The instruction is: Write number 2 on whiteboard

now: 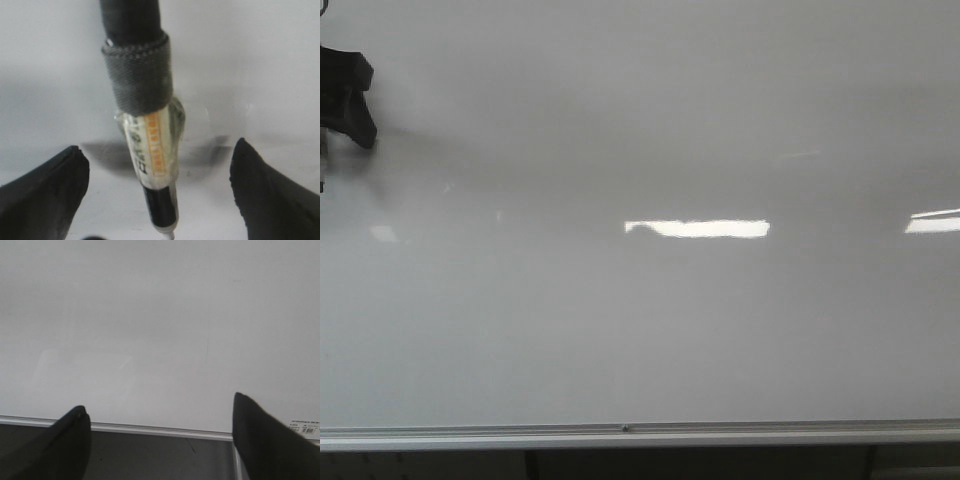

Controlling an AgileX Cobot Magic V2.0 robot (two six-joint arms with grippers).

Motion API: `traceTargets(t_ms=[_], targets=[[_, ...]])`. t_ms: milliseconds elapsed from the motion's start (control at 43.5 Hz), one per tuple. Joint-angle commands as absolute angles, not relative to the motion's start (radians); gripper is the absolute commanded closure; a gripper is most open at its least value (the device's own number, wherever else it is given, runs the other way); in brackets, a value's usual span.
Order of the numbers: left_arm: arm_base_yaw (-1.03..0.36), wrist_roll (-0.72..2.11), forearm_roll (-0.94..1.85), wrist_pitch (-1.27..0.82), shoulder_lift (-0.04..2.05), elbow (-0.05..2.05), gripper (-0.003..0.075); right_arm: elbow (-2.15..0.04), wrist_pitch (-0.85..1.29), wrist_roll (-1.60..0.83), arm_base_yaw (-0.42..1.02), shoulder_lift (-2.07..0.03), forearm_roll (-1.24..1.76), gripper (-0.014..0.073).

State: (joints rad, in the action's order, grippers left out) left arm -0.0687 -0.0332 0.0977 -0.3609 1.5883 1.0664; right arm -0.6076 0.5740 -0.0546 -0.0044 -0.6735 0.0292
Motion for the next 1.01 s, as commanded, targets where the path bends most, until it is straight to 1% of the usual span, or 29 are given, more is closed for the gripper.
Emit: traceTargets(t_ms=[0, 115, 161, 230, 390, 482, 620, 988], targets=[[-0.073, -0.032, 0.090, -0.304, 1.555, 1.099, 0.0156, -0.644, 0.513, -0.063, -0.004, -0.678, 0.022, -0.0008], [-0.073, -0.032, 0.090, -0.312, 1.555, 1.099, 0.0158, -0.644, 0.513, -0.063, -0.004, -0.678, 0.022, -0.0008], [-0.073, -0.032, 0.090, -0.312, 1.555, 1.099, 0.0174, -0.644, 0.513, -0.063, -0.004, -0.678, 0.022, -0.0008], [-0.073, -0.032, 0.090, -0.312, 1.555, 1.099, 0.0232, -0.644, 0.513, -0.063, -0.004, -0.678, 0.022, -0.0008], [-0.073, -0.032, 0.090, -0.321, 1.555, 1.099, 0.0420, -0.644, 0.513, -0.063, -0.004, -0.678, 0.022, -0.0008], [-0.073, -0.032, 0.090, -0.323, 1.558, 1.099, 0.0491, -0.644, 0.513, -0.063, -0.004, -0.678, 0.022, -0.0008], [-0.073, -0.032, 0.090, -0.337, 1.573, 1.099, 0.0568, -0.644, 0.513, -0.063, -0.004, -0.678, 0.022, -0.0008], [-0.073, -0.032, 0.071, -0.345, 1.584, 1.099, 0.0711, -0.644, 0.513, -0.063, -0.004, -0.678, 0.022, -0.0008]])
